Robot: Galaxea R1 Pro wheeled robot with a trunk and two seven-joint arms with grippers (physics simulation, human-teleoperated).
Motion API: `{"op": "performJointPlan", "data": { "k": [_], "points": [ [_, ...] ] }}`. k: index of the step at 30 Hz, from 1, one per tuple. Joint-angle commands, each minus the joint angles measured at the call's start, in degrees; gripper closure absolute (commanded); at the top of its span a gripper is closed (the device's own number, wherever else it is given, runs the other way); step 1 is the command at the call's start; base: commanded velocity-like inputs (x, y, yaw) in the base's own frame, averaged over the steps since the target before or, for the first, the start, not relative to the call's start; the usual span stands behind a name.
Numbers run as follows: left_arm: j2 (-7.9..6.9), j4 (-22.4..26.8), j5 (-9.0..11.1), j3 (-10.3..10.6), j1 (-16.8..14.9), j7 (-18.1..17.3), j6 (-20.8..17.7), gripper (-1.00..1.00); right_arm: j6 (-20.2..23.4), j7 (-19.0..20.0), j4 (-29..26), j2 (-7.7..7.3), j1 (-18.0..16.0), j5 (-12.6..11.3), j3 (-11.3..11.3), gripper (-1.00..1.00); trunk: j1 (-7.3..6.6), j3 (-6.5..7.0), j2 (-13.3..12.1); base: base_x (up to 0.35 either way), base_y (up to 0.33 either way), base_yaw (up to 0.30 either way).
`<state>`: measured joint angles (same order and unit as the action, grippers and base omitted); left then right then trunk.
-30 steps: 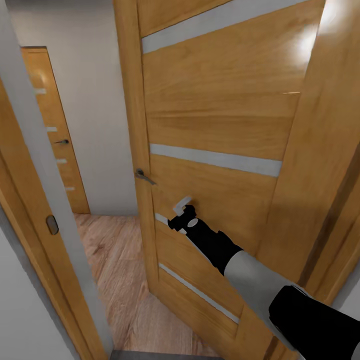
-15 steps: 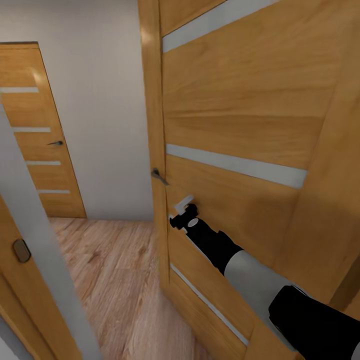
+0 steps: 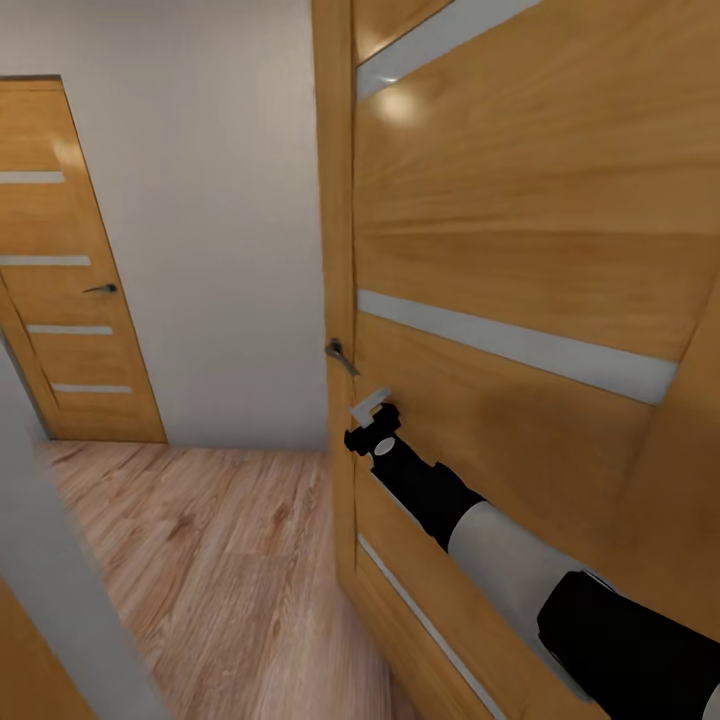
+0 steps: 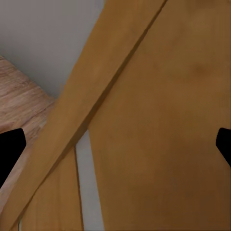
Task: Move the two storage containers from the living room to the garage. In the garage, place one container on the floor and stack the other container on top of it (either order is fine).
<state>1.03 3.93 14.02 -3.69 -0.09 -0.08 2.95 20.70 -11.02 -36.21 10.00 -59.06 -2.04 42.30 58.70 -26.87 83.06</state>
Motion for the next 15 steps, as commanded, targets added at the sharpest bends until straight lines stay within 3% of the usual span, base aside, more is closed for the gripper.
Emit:
{"op": "performJointPlan", "data": {
  "k": [1,15],
  "points": [
    [0.02,0.03,0.08,-0.35,0.0,-0.01,0.13,-1.0,0.36,-0.63,0.0,0.0,-0.09,0.36,0.2,-1.0,0.02,-0.06,0.02,0.225,0.0,0.0],
    [0.02,0.03,0.06,-0.35,0.0,-0.01,0.13,-1.0,-0.02,-0.76,0.03,0.0,-0.09,0.02,0.24,-1.0,0.02,-0.06,0.02,0.216,0.0,0.0]
  ]
}}
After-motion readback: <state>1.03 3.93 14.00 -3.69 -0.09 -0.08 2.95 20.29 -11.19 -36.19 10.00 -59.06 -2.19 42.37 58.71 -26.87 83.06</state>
